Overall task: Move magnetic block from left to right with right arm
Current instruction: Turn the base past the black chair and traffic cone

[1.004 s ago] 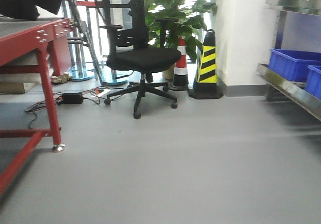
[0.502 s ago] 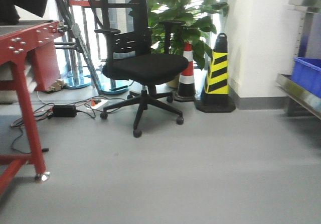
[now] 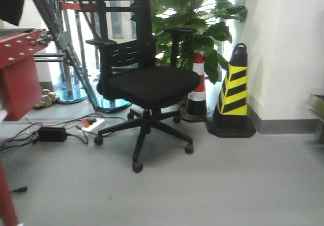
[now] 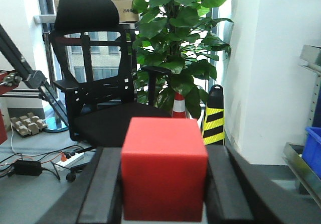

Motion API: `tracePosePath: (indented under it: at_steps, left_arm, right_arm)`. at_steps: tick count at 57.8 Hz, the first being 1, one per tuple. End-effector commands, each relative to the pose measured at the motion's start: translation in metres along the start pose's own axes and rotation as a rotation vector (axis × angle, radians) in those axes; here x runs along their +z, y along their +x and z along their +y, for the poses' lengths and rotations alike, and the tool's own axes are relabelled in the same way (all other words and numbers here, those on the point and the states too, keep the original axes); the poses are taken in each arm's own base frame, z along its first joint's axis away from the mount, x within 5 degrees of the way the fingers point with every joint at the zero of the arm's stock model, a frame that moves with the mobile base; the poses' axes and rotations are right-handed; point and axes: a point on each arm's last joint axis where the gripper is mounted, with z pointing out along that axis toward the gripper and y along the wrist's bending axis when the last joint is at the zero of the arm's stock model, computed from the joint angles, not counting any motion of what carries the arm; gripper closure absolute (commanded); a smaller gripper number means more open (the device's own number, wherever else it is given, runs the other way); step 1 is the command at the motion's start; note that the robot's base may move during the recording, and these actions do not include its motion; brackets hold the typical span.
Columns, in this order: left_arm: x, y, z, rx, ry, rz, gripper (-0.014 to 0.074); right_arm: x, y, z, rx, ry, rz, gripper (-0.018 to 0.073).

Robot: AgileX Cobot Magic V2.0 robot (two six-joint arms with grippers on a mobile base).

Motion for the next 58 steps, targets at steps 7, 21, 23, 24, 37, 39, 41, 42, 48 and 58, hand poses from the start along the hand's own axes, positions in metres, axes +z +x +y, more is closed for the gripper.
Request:
tracePosePath:
  at_steps: [7, 21, 23, 24, 37, 39, 41, 42, 48, 58]
  left_arm:
    - [-0.0008, -0.0054, 0.0003, -0.011, -0.003, -0.086, 0.0713]
    - [-0.0008, -0.0054, 0.0003, -0.011, -0.003, -0.086, 0.0713]
    - [-0.0008, -0.0054, 0.0003, -0.011, -0.003, -0.086, 0.0713]
    - [-0.0008, -0.0054, 0.0003, -0.011, -0.003, -0.086, 0.0713]
    - [-0.0008, -0.0054, 0.0003, -0.011, -0.003, -0.086, 0.0713]
    - [-0.0008, -0.0054, 0.0003, -0.011, -0.003, -0.086, 0.0713]
    - [-0.0008, -0.0054, 0.0003, -0.011, -0.003, -0.086, 0.0713]
    - [-0.0008, -0.0054, 0.0003, -0.011, -0.003, -0.086, 0.0713]
    - [-0.0008, -0.0054, 0.0003, -0.011, -0.003, -0.086, 0.0713]
    - [-0.0008, -0.0054, 0.0003, -0.011, -0.003, -0.086, 0.0713]
  right_arm:
    - [-0.0005, -0.0170, 0.0001, -0.017, 0.008, -0.108, 0.0257]
    - [-0.0005, -0.0170, 0.0001, -0.017, 0.008, -0.108, 0.0257]
    - [-0.0005, -0.0170, 0.0001, -0.017, 0.008, -0.108, 0.0257]
    - [-0.0005, -0.0170, 0.0001, -0.017, 0.008, -0.108, 0.0257]
    - [-0.0005, -0.0170, 0.0001, -0.017, 0.008, -0.108, 0.0257]
    - [-0.0005, -0.0170, 0.0001, -0.017, 0.008, -0.108, 0.0257]
    - [-0.0005, -0.0170, 0.0001, -0.017, 0.008, -0.108, 0.0257]
    - [-0.0005, -0.0170, 0.0001, -0.017, 0.008, -0.108, 0.0257]
    - [-0.0005, -0.0170, 0.0001, -0.017, 0.008, -0.108, 0.0257]
    - [-0.0005, -0.0170, 0.0001, -0.017, 0.008, -0.108, 0.0257]
